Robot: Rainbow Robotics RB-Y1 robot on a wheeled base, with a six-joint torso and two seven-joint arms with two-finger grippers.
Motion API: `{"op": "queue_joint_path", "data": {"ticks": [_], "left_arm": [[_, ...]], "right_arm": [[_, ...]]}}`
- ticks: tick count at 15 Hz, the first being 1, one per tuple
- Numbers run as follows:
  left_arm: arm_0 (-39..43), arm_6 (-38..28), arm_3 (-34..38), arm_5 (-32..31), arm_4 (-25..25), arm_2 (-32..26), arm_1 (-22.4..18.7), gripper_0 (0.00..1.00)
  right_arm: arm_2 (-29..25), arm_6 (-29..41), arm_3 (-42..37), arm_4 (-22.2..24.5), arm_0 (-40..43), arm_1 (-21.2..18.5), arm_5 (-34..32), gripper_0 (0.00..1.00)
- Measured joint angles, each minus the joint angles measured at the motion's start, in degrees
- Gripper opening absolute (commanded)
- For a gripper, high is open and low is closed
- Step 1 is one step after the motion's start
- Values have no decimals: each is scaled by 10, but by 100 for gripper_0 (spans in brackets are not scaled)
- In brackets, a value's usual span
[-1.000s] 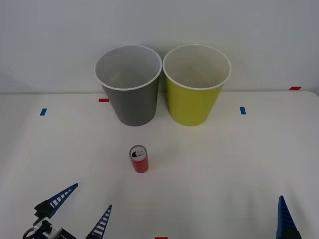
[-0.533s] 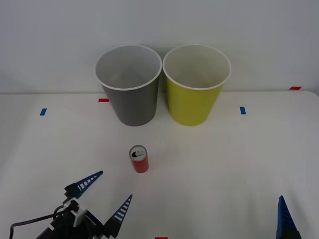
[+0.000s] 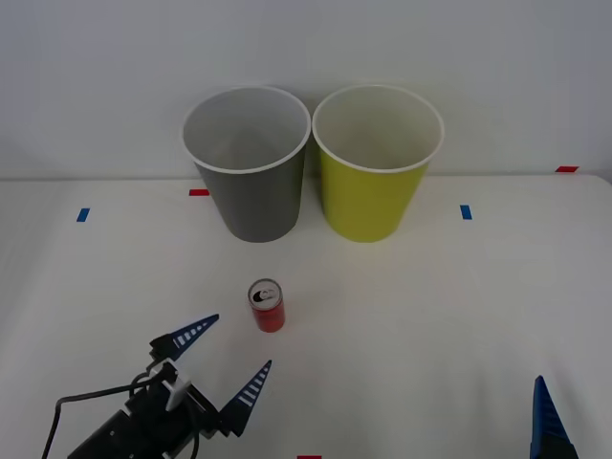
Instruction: Put cans in the gray bin and PET bottles in the light green bin.
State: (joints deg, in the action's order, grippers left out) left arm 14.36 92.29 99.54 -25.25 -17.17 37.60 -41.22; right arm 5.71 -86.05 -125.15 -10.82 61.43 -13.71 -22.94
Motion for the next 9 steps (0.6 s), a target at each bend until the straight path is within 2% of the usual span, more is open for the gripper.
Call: {"op": "queue_joint_path", "data": {"ticks": [9], "left_arm": [[-49, 0, -43, 20, 13, 0, 48, 100]], "right_arm": [[0, 0, 0, 0, 0, 0, 0, 100]]}}
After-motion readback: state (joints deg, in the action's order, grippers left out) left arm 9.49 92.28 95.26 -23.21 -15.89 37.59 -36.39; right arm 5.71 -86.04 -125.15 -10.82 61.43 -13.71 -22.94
